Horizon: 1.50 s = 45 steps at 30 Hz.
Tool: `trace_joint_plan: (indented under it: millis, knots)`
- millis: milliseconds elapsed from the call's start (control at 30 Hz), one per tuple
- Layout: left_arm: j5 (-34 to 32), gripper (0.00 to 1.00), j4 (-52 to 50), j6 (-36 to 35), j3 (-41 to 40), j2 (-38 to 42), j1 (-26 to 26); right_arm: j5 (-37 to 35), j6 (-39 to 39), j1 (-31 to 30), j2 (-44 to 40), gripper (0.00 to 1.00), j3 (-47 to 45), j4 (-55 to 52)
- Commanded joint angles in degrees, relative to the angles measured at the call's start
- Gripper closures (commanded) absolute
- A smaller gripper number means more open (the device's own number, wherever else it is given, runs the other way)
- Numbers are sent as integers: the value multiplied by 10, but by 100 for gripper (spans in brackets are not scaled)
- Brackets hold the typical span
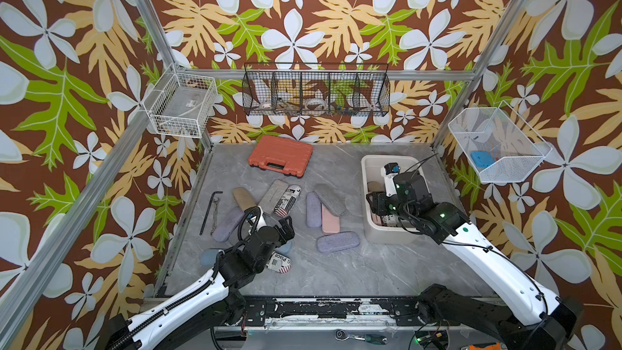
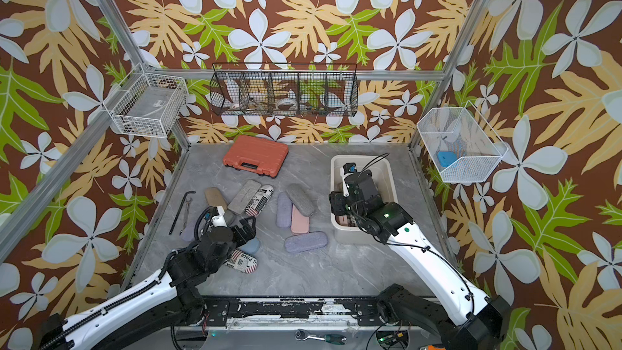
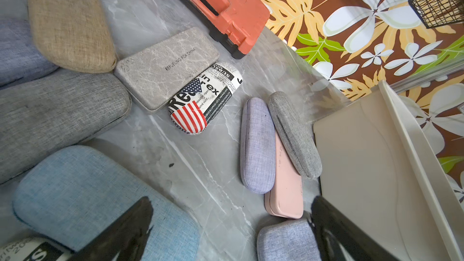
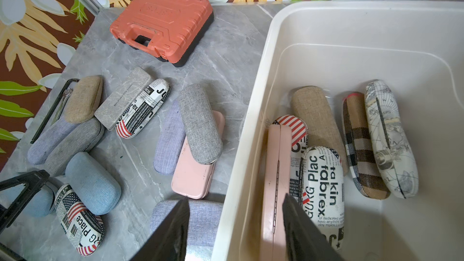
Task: Put the glasses cases into the storage boxes
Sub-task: Place the glasses case in the storage box, then pick up the glasses case.
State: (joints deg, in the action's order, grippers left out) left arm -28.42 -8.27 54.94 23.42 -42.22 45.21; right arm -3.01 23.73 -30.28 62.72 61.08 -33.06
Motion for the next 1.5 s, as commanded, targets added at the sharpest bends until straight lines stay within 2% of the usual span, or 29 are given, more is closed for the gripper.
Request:
trace_joint_plan:
  millis: [0,67,200,500,800,1200,1467]
  knots:
    - [-12,0,3,-4,13,-7,-1,15,-12,-6,7,39,7,11]
    - [-6,0,-7,-4,17,-5,-1,20,-22,-24,26,35,23,13]
    - [-4,0,-22,4,16,9,-1,-25,-63,-82,105,27,91,0]
    - [-6,0,-70,0,27,56,-1,15,-104,-86,325,21,228,-15]
    - [-8,0,-95,-4,23,90,-2,37,-129,-86,459,17,280,-9]
    - [-1,0,-65,-5,-10,93,-2,23,-137,-78,528,19,311,-14]
    - [17,0,4,-56,-13,71,-1,27,-127,-77,563,24,315,-8]
